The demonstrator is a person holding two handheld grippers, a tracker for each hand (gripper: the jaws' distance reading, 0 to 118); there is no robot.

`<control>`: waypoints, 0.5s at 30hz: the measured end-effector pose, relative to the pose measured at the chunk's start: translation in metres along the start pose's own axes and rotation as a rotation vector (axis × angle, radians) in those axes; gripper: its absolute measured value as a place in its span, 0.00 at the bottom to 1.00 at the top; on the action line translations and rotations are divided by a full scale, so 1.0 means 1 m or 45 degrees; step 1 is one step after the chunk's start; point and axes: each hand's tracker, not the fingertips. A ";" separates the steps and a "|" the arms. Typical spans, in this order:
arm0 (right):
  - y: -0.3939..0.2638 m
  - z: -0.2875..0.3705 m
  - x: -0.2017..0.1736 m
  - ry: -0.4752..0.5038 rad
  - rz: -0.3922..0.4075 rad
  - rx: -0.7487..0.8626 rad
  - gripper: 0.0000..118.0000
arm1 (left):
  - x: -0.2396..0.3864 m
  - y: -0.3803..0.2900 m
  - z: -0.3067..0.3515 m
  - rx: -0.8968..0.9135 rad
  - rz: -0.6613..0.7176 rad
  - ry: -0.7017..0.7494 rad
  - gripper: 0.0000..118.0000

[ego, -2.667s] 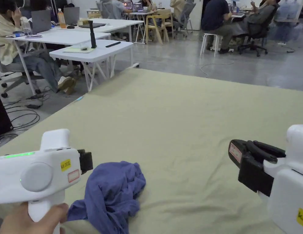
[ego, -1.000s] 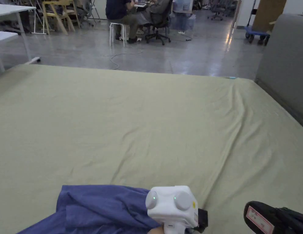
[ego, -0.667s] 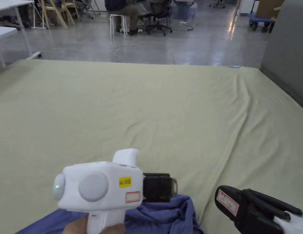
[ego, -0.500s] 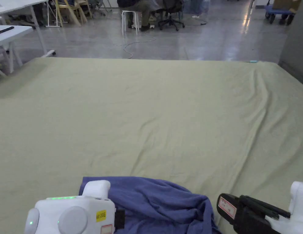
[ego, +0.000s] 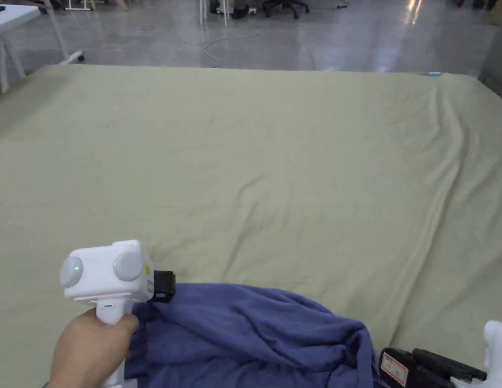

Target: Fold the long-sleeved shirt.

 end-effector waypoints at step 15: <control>0.009 -0.166 0.057 -0.360 0.010 -0.616 0.91 | 0.019 0.014 0.104 0.209 -0.110 -0.232 0.02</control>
